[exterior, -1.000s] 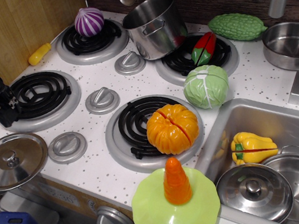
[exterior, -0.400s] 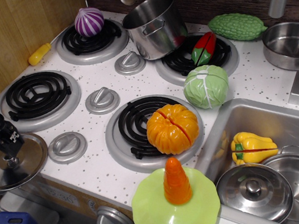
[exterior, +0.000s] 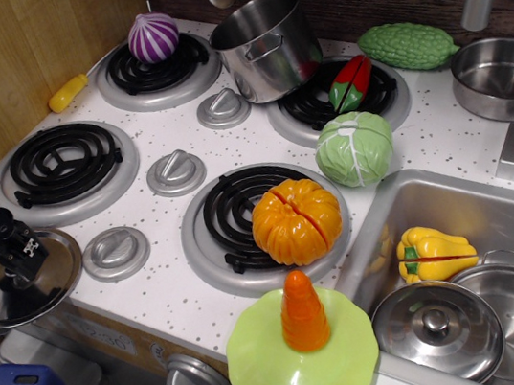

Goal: Put lid on stove

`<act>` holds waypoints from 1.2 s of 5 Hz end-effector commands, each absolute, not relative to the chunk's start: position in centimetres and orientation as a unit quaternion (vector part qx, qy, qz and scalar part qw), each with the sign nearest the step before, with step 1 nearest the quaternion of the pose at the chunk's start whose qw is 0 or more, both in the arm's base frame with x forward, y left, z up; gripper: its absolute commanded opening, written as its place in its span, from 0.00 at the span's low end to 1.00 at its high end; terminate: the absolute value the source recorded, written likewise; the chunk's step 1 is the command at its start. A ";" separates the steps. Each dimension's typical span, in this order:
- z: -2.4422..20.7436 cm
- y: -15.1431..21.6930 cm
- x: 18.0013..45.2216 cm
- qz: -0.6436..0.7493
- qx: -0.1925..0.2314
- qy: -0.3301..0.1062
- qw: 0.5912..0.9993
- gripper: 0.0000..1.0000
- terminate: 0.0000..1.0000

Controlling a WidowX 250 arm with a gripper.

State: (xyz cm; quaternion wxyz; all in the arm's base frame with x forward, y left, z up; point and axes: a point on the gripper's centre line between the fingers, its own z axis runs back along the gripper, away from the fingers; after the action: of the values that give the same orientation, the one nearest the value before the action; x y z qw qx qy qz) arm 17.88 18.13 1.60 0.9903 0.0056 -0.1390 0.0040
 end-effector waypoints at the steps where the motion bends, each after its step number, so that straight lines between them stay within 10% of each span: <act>1: 1.6 18.8 17.9 0.006 0.015 -0.148 0.989 1.00 0.00; 4: 1.0 18.9 17.9 0.015 0.010 -0.154 0.988 1.00 0.00; 5: 1.0 18.8 18.1 0.020 0.013 -0.157 0.987 0.00 0.00; 6: 0.9 18.8 18.2 0.023 0.013 -0.164 0.986 0.00 0.00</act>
State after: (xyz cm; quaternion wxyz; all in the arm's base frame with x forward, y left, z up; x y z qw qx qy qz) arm 18.19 18.48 0.53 0.9868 0.0035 -0.1600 0.0267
